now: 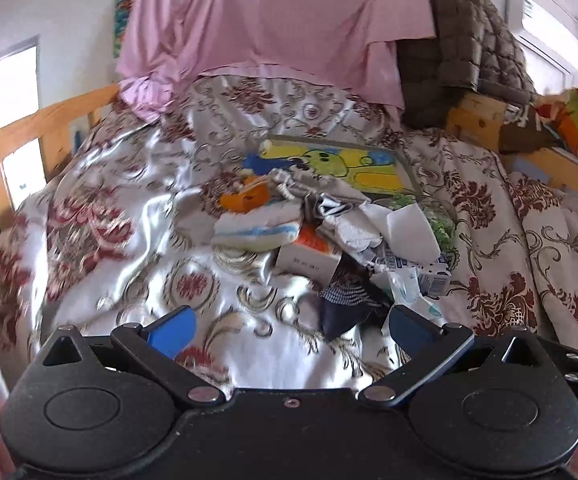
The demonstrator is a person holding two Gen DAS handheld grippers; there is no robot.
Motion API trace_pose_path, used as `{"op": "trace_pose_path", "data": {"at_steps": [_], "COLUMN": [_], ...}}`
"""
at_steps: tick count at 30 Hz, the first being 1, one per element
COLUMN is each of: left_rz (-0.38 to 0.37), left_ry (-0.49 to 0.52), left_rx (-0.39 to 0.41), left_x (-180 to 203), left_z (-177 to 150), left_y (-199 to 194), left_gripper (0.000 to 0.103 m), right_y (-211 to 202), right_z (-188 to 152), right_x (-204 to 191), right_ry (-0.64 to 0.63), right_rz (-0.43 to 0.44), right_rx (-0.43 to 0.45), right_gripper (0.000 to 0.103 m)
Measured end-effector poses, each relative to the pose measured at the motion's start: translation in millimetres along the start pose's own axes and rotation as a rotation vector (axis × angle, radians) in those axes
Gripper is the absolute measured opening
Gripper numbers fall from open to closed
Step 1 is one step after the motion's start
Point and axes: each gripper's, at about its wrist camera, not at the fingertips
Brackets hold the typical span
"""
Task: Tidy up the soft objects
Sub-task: 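Move the left tool toward the navy striped sock while the right tool approaches the tissue pack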
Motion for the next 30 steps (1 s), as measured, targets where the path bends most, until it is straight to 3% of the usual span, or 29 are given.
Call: {"op": "trace_pose_path", "data": {"at_steps": [6,11,15,24,30], "left_rz": [-0.083,-0.103,-0.122,-0.149,-0.178], "left_ry": [0.034,0.114,0.158,0.273,0.347], "left_rx": [-0.081,-0.14,-0.194,-0.233,-0.268], "left_x": [-0.6,2.2,3.7,15.1,26.6], "left_z": [21.6,29.5,30.9,26.2,16.6], "left_y": [31.5,66.0,93.8,145.3,171.1], "left_gripper": [0.102,0.102,0.102,0.102,0.102], "right_y": [23.0,50.4,84.5,157.1,184.8], "right_z": [25.3,51.7,68.8,76.1,71.7], "right_x": [10.6,23.7,40.0,40.0,34.2], "right_ry": [-0.023,-0.042,0.013,0.063,0.061], "right_rz": [0.062,0.095,0.164,0.257,0.26], "right_rx": [-0.092,-0.147,-0.224,-0.288,-0.317], "right_gripper": [0.103,0.103,0.103,0.103,0.103]}}
Point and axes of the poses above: each gripper's, at about its wrist camera, not at the fingertips, and y roughly the way its jaws point, x to its right, z to its top, and after that the axes turned 2 degrees about z, right-handed
